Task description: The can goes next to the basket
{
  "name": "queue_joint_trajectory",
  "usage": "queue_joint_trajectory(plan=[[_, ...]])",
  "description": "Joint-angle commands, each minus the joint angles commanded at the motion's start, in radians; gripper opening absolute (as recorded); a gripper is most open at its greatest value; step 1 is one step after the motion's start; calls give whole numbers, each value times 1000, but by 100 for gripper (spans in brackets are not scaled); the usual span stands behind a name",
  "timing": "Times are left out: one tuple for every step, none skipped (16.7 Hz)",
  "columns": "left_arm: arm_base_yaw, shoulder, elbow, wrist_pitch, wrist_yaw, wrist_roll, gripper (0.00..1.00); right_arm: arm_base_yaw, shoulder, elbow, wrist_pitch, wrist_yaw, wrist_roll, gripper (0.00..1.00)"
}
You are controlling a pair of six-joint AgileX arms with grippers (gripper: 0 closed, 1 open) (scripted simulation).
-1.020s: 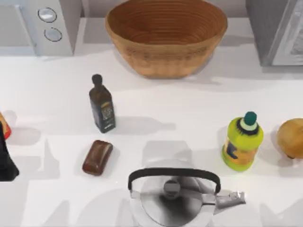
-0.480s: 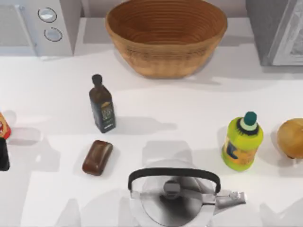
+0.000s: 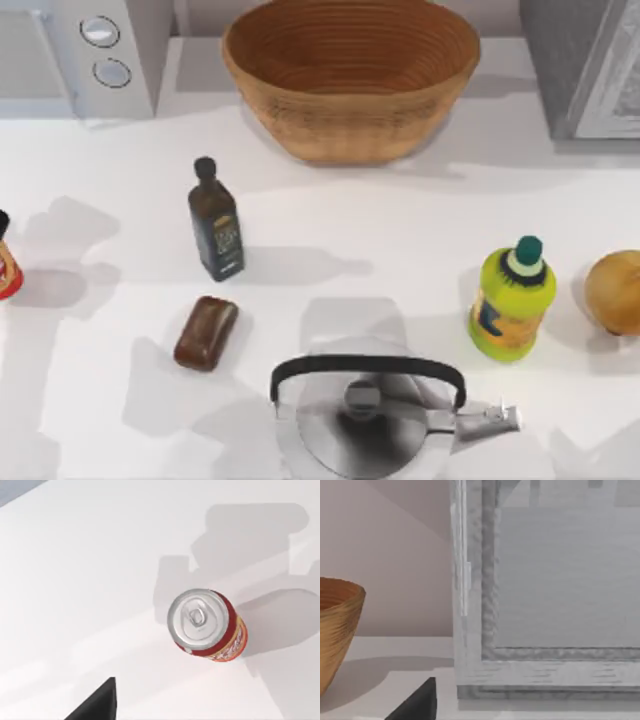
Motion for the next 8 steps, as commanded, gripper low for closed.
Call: queue_joint_trajectory(plan=[[6,103,84,-63,0,48,100,0,0,0,0,0,0,100],[12,204,165,-124,0,94,100,0,0,0,0,0,0,100],[18,302,243,-182,0,139,100,0,0,0,0,0,0,100],[24,395,316,-237,0,181,100,0,0,0,0,0,0,100],[29,482,385,-289,0,221,100,0,0,0,0,0,0,100],[33,563,449,-337,0,257,100,0,0,0,0,0,0,100],[38,636,507,-380,0,290,100,0,0,0,0,0,0,100],[41,700,557,-418,0,319,100,0,0,0,0,0,0,100]])
